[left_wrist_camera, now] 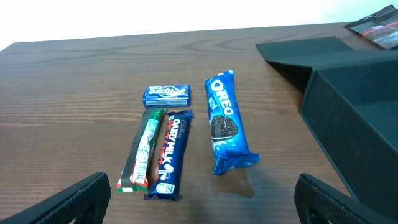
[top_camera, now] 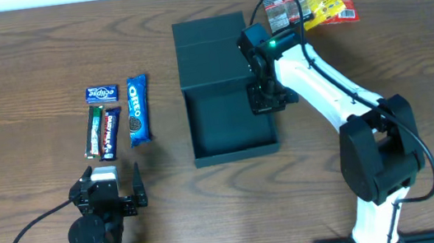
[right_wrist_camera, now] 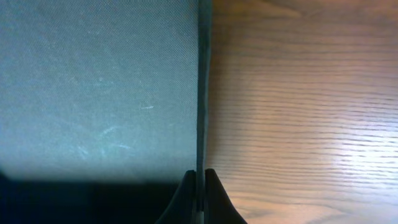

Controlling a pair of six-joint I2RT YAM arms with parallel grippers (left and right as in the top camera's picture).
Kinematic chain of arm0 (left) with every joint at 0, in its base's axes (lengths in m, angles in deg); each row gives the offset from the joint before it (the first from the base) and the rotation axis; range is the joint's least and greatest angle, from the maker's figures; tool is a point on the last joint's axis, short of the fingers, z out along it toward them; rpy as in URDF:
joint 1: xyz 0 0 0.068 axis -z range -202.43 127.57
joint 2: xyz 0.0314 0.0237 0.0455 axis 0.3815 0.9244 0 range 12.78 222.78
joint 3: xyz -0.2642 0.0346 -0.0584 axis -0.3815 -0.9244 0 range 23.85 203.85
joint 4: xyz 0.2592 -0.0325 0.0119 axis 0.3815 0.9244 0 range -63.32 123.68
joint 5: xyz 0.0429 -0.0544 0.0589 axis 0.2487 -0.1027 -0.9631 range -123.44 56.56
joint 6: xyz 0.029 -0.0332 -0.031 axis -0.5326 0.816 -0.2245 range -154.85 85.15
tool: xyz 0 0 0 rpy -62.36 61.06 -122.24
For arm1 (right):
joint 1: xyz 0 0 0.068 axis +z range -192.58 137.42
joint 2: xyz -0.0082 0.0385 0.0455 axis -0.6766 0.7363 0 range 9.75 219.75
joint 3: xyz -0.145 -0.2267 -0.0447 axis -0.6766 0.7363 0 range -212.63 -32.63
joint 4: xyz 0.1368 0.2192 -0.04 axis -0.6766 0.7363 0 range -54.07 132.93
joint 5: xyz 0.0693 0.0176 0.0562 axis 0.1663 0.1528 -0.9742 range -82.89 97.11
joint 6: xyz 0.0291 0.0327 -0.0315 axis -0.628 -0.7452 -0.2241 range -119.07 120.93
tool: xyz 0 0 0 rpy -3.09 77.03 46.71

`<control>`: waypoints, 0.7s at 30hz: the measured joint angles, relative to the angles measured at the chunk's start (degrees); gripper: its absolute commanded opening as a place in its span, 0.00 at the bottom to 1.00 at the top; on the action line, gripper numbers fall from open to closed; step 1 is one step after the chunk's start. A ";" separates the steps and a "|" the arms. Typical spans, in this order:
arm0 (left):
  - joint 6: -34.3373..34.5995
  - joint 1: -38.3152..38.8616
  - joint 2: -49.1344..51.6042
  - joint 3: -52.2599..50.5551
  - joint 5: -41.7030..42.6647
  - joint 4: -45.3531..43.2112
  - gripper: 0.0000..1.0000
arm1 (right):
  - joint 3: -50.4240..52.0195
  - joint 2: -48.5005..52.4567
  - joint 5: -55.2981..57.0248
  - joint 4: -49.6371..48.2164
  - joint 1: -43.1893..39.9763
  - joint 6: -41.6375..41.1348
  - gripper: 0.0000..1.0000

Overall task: Pack container
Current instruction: 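Push the black box with the right gripper to straighten it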

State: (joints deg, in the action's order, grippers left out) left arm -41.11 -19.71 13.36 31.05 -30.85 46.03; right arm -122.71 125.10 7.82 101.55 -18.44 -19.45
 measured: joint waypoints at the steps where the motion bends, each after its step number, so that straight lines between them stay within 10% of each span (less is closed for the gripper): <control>1: 0.00 0.00 0.00 0.00 0.00 0.00 0.95 | 0.50 0.00 -0.46 -0.26 0.00 -0.07 0.02; 21: 0.00 0.00 0.00 0.00 0.00 0.00 0.95 | 1.03 -0.13 -3.72 -0.52 1.25 -4.46 0.01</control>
State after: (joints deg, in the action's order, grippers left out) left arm -41.11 -19.71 13.36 31.05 -30.85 46.03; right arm -121.68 124.97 4.11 101.03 -17.19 -23.91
